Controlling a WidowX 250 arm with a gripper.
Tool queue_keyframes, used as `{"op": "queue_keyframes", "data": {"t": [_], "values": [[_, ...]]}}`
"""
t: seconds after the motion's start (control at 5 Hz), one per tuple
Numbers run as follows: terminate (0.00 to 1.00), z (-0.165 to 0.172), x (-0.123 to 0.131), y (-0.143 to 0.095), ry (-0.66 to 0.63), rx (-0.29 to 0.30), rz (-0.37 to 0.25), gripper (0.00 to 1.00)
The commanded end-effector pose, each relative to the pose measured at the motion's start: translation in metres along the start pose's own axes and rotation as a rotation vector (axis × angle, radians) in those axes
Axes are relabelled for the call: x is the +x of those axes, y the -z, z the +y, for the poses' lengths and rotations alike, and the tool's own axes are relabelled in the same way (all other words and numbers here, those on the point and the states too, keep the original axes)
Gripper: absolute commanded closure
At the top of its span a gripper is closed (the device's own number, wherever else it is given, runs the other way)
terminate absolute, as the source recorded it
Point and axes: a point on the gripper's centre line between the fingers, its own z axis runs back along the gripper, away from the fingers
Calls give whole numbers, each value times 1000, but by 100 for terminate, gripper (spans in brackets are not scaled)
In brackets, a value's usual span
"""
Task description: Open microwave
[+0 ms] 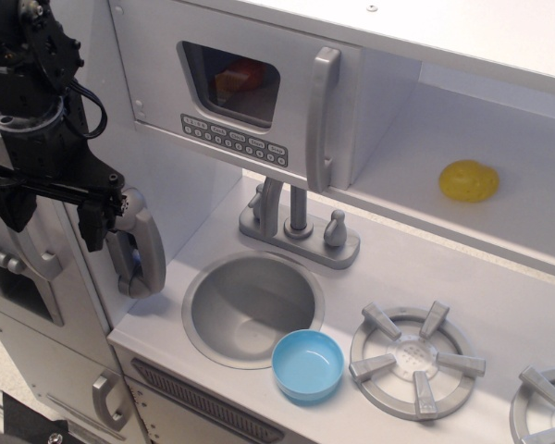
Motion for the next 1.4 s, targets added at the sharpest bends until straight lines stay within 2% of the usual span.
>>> {"op": "queue_keyframes", "data": {"t": [0.0,0.2,0.4,0.6,0.8,1.0,1.2], "values": [[0,0,0,0,0,0,0,0],[0,-36,6,-15,26,-46,-18,0],[0,-75,17,-40,45,-125,-42,0],[0,-102,29,-61,37,-183,-43,0],[0,-122,49,-77,71,-231,-91,0],[0,-134,70,-85,62,-238,-129,0],[0,-144,88,-81,59,-230,-168,0]]}}
